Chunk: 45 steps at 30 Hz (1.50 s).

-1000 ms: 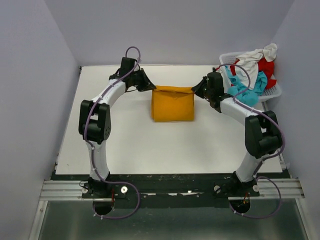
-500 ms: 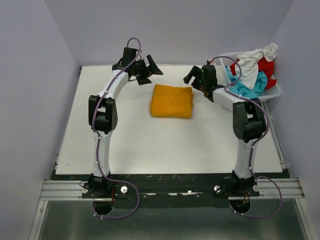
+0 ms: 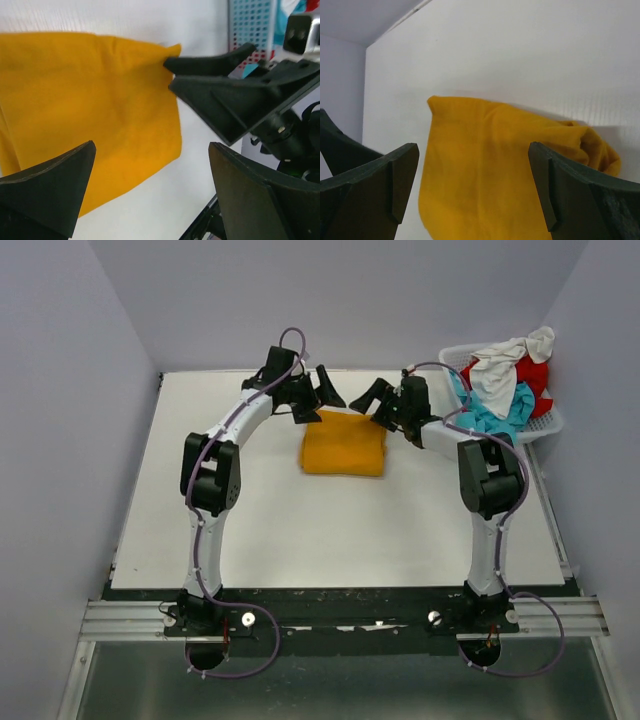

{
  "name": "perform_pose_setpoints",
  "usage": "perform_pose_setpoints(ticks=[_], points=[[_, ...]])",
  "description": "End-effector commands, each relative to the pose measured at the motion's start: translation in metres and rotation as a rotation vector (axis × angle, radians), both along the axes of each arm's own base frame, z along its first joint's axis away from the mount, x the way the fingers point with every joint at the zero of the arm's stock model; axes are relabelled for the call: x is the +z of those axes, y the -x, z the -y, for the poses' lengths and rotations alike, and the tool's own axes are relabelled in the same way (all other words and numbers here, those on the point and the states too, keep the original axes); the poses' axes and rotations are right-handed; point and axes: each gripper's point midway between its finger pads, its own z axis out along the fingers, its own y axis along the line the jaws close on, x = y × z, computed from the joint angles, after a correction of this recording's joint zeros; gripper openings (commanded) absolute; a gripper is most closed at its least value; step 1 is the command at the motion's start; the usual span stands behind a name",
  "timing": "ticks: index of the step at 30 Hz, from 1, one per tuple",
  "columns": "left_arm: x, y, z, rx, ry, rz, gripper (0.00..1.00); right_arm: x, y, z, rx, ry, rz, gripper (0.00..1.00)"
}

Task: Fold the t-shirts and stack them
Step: Fold the long partially folded tshirt into a neat square

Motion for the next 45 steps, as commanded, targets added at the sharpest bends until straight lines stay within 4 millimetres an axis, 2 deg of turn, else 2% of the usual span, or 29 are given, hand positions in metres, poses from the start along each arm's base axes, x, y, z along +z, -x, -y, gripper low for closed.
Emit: perform_pose_setpoints(ticks=[1, 4, 5, 6, 8, 10, 13, 16, 18, 19, 20, 23, 26, 28, 30, 31, 35, 37, 42, 45], points=[[-0.057, 0.027, 0.007, -0.051, -0.009, -0.152, 0.98, -0.038, -0.03, 0.008, -0.065, 0.05, -0.047, 1.0], [-0.075, 0.049, 0.008, -0.087, -0.033, -0.211, 0.99, -0.077, -0.039, 0.014, -0.088, 0.117, -0.125, 1.0], [-0.083, 0.056, 0.006, -0.085, -0.059, -0.225, 0.98, -0.088, -0.036, 0.015, -0.089, 0.13, -0.156, 1.0], [-0.092, 0.062, 0.002, -0.084, -0.079, -0.241, 0.99, -0.094, -0.033, 0.016, -0.085, 0.14, -0.173, 1.0], [-0.102, 0.075, 0.0, -0.107, -0.078, -0.269, 0.99, -0.091, -0.027, 0.018, -0.076, 0.152, -0.169, 1.0], [-0.107, 0.088, 0.002, -0.159, -0.047, -0.281, 0.99, -0.075, -0.025, 0.02, -0.065, 0.178, -0.146, 1.0], [-0.115, 0.093, -0.009, -0.137, -0.111, -0.285, 0.98, -0.03, -0.021, 0.016, 0.008, 0.196, -0.093, 1.0], [-0.101, 0.096, -0.014, -0.129, -0.131, -0.247, 0.98, 0.018, -0.001, 0.004, 0.122, 0.169, -0.033, 1.0], [-0.088, 0.099, -0.012, -0.128, -0.113, -0.214, 0.98, 0.036, 0.02, -0.001, 0.166, 0.112, -0.019, 1.0], [-0.083, 0.102, -0.012, -0.128, -0.108, -0.201, 0.99, 0.04, 0.035, -0.005, 0.191, 0.072, -0.029, 1.0], [-0.08, 0.103, -0.012, -0.126, -0.106, -0.192, 0.99, 0.033, 0.052, -0.008, 0.223, 0.038, -0.061, 1.0], [-0.079, 0.111, -0.011, -0.125, -0.105, -0.188, 0.99, 0.033, 0.09, -0.019, 0.278, -0.117, -0.081, 1.0], [-0.087, 0.116, -0.009, -0.126, -0.099, -0.208, 0.99, 0.019, 0.119, -0.027, 0.331, -0.232, -0.13, 1.0], [-0.094, 0.118, -0.009, -0.121, -0.097, -0.225, 0.99, 0.005, 0.127, -0.027, 0.33, -0.245, -0.154, 1.0], [-0.099, 0.12, -0.009, -0.123, -0.092, -0.237, 0.99, -0.022, 0.125, -0.015, 0.251, -0.191, -0.204, 1.0], [-0.102, 0.121, -0.009, -0.122, -0.092, -0.242, 0.98, -0.045, 0.125, -0.005, 0.191, -0.131, -0.253, 1.0], [-0.114, 0.127, -0.013, -0.117, -0.113, -0.264, 0.99, -0.111, 0.143, 0.032, 0.053, 0.04, -0.421, 1.0], [-0.121, 0.132, -0.015, -0.119, -0.123, -0.28, 0.98, -0.132, 0.156, 0.039, 0.043, 0.084, -0.481, 1.0], [-0.128, 0.146, -0.021, -0.115, -0.128, -0.299, 0.99, -0.146, 0.181, 0.029, 0.143, 0.103, -0.514, 1.0], [-0.128, 0.16, -0.033, -0.088, -0.169, -0.306, 0.98, -0.143, 0.199, 0.027, 0.172, 0.136, -0.512, 1.0]])
